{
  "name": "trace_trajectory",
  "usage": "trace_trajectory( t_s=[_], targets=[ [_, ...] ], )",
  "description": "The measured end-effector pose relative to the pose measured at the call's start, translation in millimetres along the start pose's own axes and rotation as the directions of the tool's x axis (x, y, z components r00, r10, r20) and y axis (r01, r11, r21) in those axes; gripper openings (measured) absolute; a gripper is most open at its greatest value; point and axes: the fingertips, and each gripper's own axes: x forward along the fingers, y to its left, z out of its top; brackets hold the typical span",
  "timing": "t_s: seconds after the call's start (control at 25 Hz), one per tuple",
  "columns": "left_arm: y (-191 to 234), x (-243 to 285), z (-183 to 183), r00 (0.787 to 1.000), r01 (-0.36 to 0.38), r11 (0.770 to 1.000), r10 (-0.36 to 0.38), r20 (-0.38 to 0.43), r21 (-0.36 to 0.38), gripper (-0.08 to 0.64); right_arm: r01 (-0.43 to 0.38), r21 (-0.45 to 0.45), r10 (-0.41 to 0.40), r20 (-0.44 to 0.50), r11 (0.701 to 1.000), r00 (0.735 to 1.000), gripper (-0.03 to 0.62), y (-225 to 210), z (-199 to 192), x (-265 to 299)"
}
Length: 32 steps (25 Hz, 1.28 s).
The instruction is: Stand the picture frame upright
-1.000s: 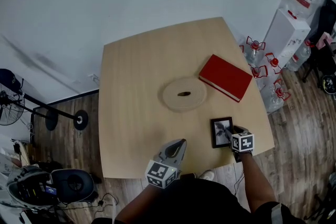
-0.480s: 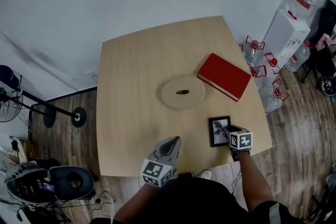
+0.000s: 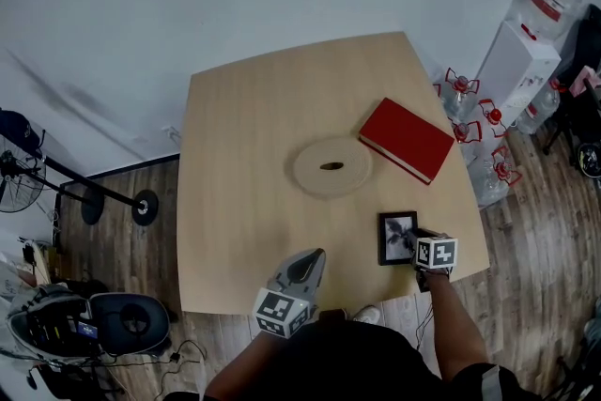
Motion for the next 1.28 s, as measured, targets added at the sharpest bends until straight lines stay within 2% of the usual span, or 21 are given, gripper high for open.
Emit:
trace_trajectory(
  t_s=[0.24, 0.64, 1.0, 1.28],
  targets=[
    [4, -6, 0, 1.0, -0.016, 1.0, 0.016, 0.001, -0.005, -0.005, 0.021, 0.01, -0.022, 0.051, 1.0, 0.998, 0.071, 0, 7, -10],
    [6, -10, 2, 1.0, -0.011, 1.0, 0.011, 0.005, -0.008, -0.005, 0.043, 0.007, -0.044, 0.133, 0.999, 0.99, 0.069, 5, 26, -32],
    [7, -13, 4, 1.0, -0.017, 1.0, 0.017, 0.013, -0.006, -0.005, -0.014, -0.038, 0.023, 0.255, 0.999, 0.967, 0.069, 38, 72, -58],
    [19, -24, 4, 0.998, -0.059, 0.998, 0.059, 0.024, -0.014, -0.005, -0.074, -0.094, 0.1, 0.317, 0.993, 0.943, 0.071, 75, 109, -61]
  ],
)
